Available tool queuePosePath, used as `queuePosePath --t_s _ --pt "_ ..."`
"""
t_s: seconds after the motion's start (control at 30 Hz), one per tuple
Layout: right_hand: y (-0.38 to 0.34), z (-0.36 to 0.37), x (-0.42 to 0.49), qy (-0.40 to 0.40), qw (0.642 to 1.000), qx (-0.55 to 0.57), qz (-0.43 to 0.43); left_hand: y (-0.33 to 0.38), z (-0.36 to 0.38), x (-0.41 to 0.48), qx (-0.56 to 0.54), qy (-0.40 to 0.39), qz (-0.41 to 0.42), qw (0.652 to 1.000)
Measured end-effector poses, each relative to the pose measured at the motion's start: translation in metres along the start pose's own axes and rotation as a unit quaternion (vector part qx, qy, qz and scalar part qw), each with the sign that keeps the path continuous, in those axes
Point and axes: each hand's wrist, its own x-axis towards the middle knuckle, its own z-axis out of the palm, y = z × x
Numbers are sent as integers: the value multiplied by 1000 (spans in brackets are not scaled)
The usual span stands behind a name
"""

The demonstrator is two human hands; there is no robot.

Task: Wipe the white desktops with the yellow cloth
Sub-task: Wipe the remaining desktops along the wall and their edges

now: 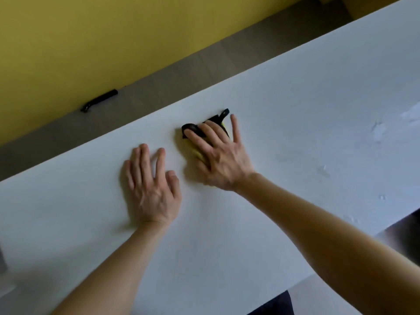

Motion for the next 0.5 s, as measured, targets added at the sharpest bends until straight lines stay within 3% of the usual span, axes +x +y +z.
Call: queuePosePath --t_s 0.07,0.17,0.27,0.33,0.43,0.5 --pt "61 -6 -5 14 999 -16 46 1 0 -1 4 0 0 1000" --pt "168 -17 -15 44 971 20 235 0 2 -2 6 8 4 1000" --pt "174 -14 -15 62 947 39 314 -3 6 -2 7 14 3 1000" --pt "110 -1 -18 80 956 43 278 -3 6 -3 7 13 2 1000" --pt "-5 16 -36 35 993 78 76 -4 8 -4 0 23 8 1000" --pt "-13 17 -44 11 996 85 -32 -4 9 -4 -4 25 8 1000"
